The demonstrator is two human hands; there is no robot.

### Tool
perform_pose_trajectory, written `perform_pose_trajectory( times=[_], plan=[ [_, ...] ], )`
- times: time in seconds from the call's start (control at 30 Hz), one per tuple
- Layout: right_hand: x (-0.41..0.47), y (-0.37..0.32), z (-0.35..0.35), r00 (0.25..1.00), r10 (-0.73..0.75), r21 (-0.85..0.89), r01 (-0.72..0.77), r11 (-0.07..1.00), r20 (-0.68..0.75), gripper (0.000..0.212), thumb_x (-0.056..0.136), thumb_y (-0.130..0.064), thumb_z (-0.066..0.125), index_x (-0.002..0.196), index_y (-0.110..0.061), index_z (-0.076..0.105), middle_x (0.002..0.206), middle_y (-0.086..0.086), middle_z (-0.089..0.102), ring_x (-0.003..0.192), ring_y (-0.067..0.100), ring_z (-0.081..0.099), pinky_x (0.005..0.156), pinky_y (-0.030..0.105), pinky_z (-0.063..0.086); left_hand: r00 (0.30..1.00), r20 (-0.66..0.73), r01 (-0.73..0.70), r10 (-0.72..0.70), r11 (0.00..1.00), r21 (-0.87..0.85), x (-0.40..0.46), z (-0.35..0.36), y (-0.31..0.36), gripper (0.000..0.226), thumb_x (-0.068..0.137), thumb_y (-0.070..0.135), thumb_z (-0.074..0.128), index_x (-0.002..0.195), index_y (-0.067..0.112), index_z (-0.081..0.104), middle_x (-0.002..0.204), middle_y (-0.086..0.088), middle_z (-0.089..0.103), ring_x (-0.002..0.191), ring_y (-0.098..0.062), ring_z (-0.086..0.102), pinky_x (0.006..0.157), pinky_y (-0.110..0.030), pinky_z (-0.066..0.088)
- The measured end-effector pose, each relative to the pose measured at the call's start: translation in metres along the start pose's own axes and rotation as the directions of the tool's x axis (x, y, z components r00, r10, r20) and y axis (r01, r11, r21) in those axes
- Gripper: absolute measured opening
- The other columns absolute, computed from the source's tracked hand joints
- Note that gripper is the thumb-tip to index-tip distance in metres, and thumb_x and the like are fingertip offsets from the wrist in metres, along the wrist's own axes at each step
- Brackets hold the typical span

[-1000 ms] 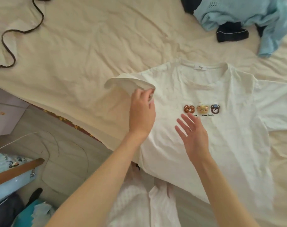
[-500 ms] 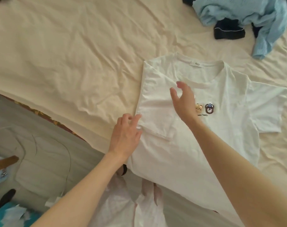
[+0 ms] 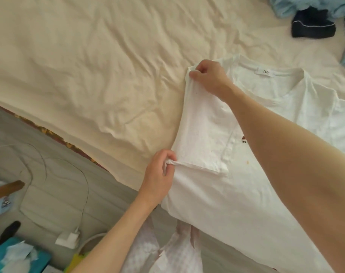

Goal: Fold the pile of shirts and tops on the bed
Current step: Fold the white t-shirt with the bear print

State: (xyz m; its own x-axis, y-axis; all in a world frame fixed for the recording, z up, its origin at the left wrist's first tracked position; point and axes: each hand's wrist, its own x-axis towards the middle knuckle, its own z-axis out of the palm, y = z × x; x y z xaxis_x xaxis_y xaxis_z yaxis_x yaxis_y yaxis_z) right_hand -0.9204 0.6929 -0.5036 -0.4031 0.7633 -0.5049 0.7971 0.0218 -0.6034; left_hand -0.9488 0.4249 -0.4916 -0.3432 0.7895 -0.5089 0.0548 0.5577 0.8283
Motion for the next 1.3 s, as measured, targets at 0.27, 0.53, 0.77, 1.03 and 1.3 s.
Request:
perform_pose_trajectory(
  times=[0.27,0.53,0.77,1.03,1.3],
  plan=[
    [-0.037,0.011,0.022,0.891,-0.230,-0.205,0.159,0.966,-0.391,0.023,0.093,-0.026,0.051,0.112,-0.015,0.060,0.113,-0.003,0.061,0.110,0.019,0.053,0.095,0.034,0.035,0.977,0.064,0.211,-0.202,0.945,-0.251,-0.001,-0.005,-0.010,0.023,0.086,0.022,0.062,0.102,0.032,0.049,0.102,0.005,0.056,0.091,-0.008,0.055,0.076,-0.017,0.045],
    [-0.158,0.098,0.080,0.916,-0.400,-0.571,0.318,0.757,-0.021,0.046,0.095,-0.032,0.038,0.138,-0.018,0.046,0.148,0.011,0.039,0.138,0.029,0.033,0.111,0.057,0.022,0.972,-0.098,0.230,-0.212,0.941,0.247,-0.011,-0.016,-0.023,0.014,0.086,0.010,0.062,0.093,0.017,0.052,0.086,0.001,0.052,0.079,-0.019,0.051,0.068,-0.024,0.038],
    [-0.188,0.132,0.038,0.971,-0.240,-0.528,0.194,0.827,-0.019,0.048,0.095,-0.032,0.030,0.134,-0.013,0.050,0.145,0.013,0.043,0.135,0.030,0.039,0.107,0.055,0.027,0.959,0.117,-0.263,0.259,0.654,0.710,-0.002,0.020,0.026,0.041,0.090,0.022,0.033,0.121,0.007,0.055,0.131,-0.016,0.049,0.123,-0.032,0.045,0.100,-0.041,0.038],
    [-0.256,0.250,-0.091,0.935,-0.095,-0.401,-0.054,0.915,-0.342,0.042,0.092,-0.028,0.037,0.119,-0.007,0.061,0.129,0.015,0.058,0.124,0.033,0.051,0.104,0.052,0.036,0.917,0.390,-0.316,-0.082,0.446,0.837,0.029,0.147,0.081,0.055,0.101,0.037,0.029,0.150,0.022,0.010,0.158,-0.008,-0.009,0.145,-0.026,-0.005,0.115,-0.049,0.007],
    [-0.244,0.354,-0.212,0.510,0.860,0.953,-0.278,0.122,0.039,0.044,0.092,-0.026,0.058,0.129,-0.006,0.046,0.102,0.009,0.049,0.081,0.015,0.051,0.067,0.035,0.048,0.885,0.465,-0.428,-0.019,0.361,0.829,0.028,0.286,0.123,0.055,0.101,0.035,0.029,0.151,0.022,0.007,0.158,-0.007,-0.013,0.144,-0.028,-0.014,0.117,-0.045,0.004]
  ],
)
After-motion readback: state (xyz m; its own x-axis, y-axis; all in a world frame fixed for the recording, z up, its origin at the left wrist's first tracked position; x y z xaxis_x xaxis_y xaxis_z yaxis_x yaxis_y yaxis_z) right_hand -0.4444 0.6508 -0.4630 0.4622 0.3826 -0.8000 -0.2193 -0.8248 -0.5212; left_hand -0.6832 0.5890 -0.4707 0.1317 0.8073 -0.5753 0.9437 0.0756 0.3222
